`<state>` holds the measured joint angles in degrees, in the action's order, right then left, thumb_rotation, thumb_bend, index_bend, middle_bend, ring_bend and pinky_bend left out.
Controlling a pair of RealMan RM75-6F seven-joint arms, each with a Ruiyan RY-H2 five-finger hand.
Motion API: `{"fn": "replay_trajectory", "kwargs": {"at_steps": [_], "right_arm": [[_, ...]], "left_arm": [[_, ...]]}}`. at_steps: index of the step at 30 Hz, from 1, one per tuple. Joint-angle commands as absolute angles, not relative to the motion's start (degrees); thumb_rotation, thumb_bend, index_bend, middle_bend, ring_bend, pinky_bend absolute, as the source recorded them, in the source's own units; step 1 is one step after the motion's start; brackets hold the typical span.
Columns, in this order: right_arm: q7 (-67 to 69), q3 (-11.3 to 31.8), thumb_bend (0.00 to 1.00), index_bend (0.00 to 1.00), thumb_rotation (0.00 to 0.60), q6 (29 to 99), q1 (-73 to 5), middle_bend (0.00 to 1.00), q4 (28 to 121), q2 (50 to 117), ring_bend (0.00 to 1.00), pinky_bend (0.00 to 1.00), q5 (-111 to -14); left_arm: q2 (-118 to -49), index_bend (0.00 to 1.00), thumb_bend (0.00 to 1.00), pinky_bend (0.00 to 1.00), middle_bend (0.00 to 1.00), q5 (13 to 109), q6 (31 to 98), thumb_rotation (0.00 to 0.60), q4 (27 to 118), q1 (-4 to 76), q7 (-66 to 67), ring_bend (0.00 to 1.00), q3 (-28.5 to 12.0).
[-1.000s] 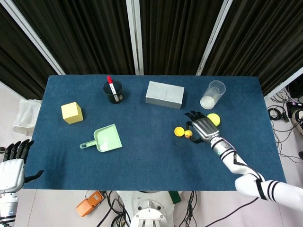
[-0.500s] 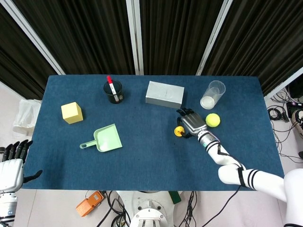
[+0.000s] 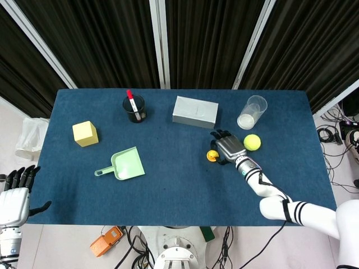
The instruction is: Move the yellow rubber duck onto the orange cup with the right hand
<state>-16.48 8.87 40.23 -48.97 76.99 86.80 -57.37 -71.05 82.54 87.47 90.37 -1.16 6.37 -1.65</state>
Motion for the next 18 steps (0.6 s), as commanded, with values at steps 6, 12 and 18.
{"fn": "replay_trajectory", "kwargs": {"at_steps": [6, 12, 18], "right_arm": [[-13.96, 8.50, 0.51, 0.27, 0.600, 46.25, -44.94, 0.15, 84.94, 79.04, 0.09, 0.16, -60.53], [-10.79, 6.08, 0.50, 0.13, 0.600, 61.17, -33.98, 0.15, 95.93, 66.42, 0.09, 0.15, -65.99], [-5.79, 1.76, 0.31, 0.00, 0.600, 73.60, -22.31, 0.07, 100.66, 59.01, 0.01, 0.13, -70.21]], "left_arm": [[-70.71, 0.13, 0.00, 0.02, 0.08, 82.55, 87.08, 0.600, 90.70, -0.64, 6.32, 0.04, -2.01], [-70.86, 0.13, 0.00, 0.02, 0.08, 82.37, 87.35, 0.600, 89.75, -0.60, 5.17, 0.04, -2.39], [-71.21, 0.13, 0.00, 0.02, 0.08, 82.23, 87.80, 0.600, 88.89, -0.67, 4.29, 0.04, -2.71]]}}
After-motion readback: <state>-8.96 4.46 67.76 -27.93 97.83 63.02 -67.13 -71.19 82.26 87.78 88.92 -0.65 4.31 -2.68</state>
